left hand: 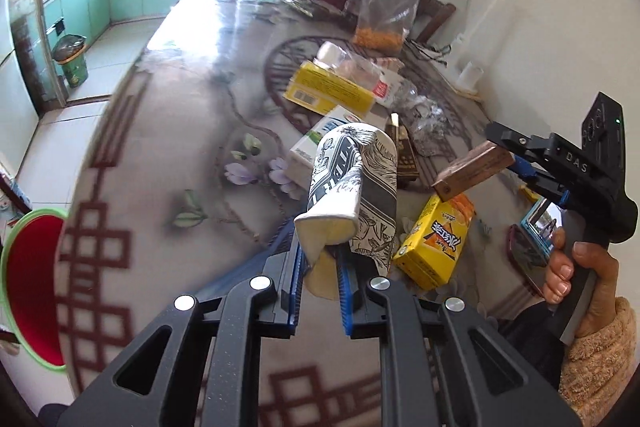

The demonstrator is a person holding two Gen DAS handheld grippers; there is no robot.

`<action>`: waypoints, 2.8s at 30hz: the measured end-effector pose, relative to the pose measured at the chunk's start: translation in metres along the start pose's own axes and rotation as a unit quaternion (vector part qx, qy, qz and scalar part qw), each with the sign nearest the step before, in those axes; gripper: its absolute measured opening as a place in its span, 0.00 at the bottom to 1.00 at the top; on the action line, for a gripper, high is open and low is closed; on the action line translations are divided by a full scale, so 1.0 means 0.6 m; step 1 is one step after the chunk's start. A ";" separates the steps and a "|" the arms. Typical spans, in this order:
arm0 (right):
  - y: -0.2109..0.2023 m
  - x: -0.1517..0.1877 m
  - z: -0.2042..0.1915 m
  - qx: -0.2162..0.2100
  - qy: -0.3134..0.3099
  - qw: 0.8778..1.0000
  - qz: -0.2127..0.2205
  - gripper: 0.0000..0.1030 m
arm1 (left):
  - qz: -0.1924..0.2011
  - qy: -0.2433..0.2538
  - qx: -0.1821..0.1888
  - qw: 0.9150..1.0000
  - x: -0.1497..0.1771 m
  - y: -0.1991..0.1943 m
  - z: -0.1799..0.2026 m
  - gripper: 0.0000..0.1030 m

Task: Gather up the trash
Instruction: 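Grasp the patterned paper cup with the left gripper while the right grasps the small brown box, then carry the paper cup and brown box over the red bucket, then open both grippers to drop the cup and box into the bucket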

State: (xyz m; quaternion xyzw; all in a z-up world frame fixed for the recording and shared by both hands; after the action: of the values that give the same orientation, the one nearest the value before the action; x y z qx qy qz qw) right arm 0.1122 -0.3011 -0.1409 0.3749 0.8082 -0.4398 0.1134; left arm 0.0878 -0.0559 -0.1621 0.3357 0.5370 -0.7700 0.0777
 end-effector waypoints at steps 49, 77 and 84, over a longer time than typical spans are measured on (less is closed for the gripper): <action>0.152 0.216 -0.476 -0.094 -0.221 0.960 -0.147 0.57 | 0.052 -0.188 -0.187 0.963 0.154 -0.224 -0.436 0.13; 0.236 0.382 -0.609 -0.139 -0.264 0.922 -0.247 0.68 | 0.013 -0.248 -0.218 0.944 0.216 -0.197 -0.522 0.42; 0.207 0.345 -0.602 -0.143 -0.262 0.930 -0.212 0.75 | 0.032 -0.254 -0.227 0.940 0.210 -0.220 -0.524 0.49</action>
State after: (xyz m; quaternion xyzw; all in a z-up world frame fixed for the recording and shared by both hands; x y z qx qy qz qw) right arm 0.1095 0.1326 -0.1125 0.0455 0.8649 -0.4157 0.2778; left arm 0.0648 0.3048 -0.1977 0.1198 0.6486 -0.6846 0.3102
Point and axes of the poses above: each gripper's, at about its wrist camera, not at the fingertips, and y roughly the way its jaws point, z to its right, x to its underside, the point moved 9 cm from there along y, roughly the way its jaws point, and after that the axes turned 10 degrees about y, right-handed, at the moved point
